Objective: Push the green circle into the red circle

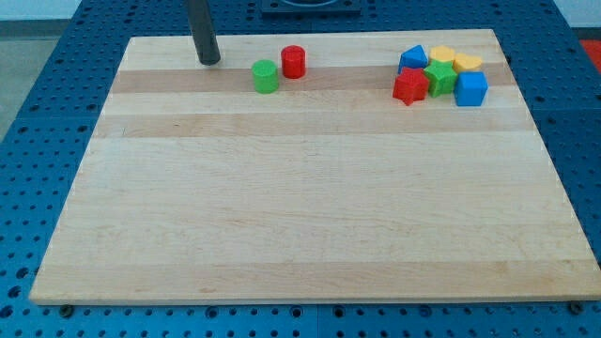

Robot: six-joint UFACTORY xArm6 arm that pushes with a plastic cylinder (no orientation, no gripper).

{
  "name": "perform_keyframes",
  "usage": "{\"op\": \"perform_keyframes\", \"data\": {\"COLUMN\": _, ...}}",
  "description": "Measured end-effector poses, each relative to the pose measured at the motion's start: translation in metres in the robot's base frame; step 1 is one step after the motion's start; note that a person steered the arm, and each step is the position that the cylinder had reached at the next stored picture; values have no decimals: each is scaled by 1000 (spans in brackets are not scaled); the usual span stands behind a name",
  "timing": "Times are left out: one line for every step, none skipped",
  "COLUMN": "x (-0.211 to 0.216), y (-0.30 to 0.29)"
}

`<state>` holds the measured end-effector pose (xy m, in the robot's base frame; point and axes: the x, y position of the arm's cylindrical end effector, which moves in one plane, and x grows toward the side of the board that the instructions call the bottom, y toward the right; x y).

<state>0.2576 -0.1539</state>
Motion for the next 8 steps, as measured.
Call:
{"op": "perform_keyframes", "data": {"x": 20, "y": 15}}
{"op": "perform_keyframes", "data": {"x": 44, "y": 28}}
{"op": "perform_keyframes", "data": {"x": 57, "y": 38}}
{"op": "perform_keyframes", "data": {"x": 66, "y": 38}}
{"op": "perform_keyframes", "data": {"x": 58, "y": 58}}
{"op": "perform_keyframes", "data": {"x": 53, "y": 67}}
{"op": "perform_keyframes", "data": {"x": 44, "y": 80}}
{"op": "perform_keyframes", "data": {"x": 38, "y": 89}}
